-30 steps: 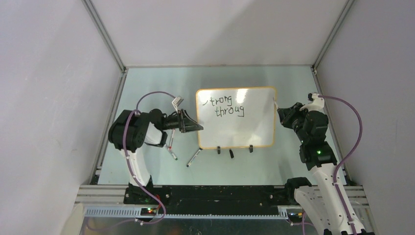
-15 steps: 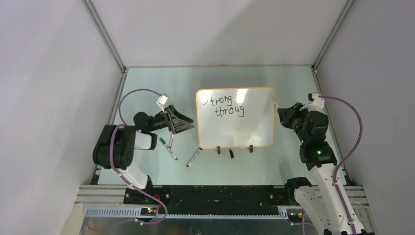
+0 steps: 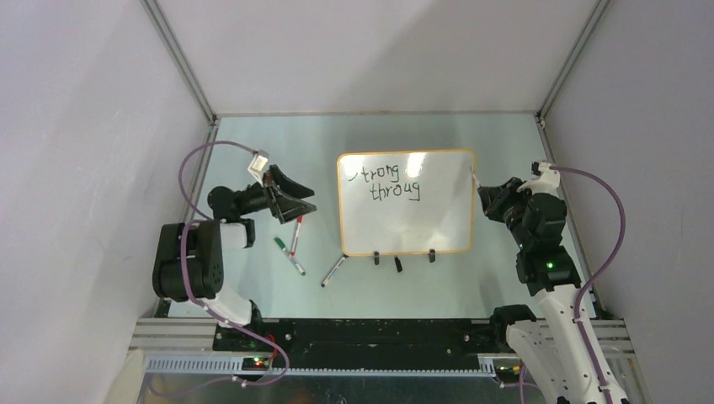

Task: Write a sentence on the whiteboard
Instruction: Hold the whiteboard on the whiteboard stand.

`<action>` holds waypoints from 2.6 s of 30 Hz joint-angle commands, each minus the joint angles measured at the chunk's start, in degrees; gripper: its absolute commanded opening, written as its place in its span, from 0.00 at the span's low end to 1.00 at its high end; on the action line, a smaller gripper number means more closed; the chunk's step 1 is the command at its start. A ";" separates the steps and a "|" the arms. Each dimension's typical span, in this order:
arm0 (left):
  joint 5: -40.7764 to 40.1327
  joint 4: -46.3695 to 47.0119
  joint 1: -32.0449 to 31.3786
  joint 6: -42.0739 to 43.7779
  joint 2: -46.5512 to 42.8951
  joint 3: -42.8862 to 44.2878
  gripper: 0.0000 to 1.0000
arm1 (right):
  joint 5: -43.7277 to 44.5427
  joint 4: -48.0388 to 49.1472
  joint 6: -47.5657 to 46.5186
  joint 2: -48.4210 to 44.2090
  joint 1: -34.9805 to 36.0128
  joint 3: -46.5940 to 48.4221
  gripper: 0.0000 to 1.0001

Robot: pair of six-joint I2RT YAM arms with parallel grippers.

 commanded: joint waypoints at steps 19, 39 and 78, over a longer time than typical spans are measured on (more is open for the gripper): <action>-0.79 2.40 2.11 8.69 9.89 17.02 0.99 | 0.83 2.95 0.70 -1.37 0.13 -0.43 0.00; -0.59 2.40 1.68 1.05 33.15 53.67 0.99 | -1.00 4.61 1.32 0.37 0.26 -0.78 0.00; -5.18 2.40 -0.56 32.46 25.39 32.29 0.09 | -0.87 3.35 1.41 -1.86 0.17 -0.77 0.00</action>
